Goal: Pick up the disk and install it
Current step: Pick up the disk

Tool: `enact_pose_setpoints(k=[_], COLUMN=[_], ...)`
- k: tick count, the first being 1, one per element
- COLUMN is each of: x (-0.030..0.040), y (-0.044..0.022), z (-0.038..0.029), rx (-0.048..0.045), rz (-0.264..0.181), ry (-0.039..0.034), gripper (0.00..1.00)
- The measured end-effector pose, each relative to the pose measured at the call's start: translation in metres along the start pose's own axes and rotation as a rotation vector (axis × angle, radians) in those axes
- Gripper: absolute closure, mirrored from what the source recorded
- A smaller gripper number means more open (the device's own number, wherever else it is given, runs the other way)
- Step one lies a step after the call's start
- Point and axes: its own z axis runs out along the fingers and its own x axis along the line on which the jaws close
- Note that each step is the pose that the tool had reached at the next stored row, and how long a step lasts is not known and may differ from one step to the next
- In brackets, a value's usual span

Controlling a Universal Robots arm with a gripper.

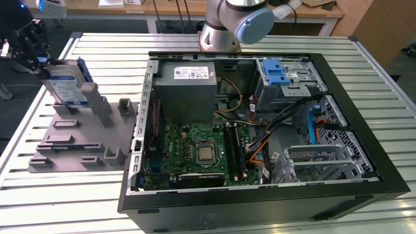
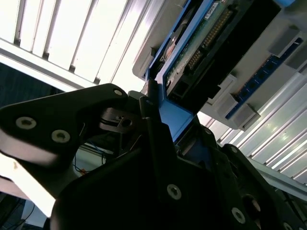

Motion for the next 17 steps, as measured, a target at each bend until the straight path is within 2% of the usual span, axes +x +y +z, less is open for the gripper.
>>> enact_pose_setpoints(k=[17], x=[0.0], y=[0.0001], z=[-0.004], rx=[-0.0001], rz=[0.0], ry=[0.0], gripper=[0.63])
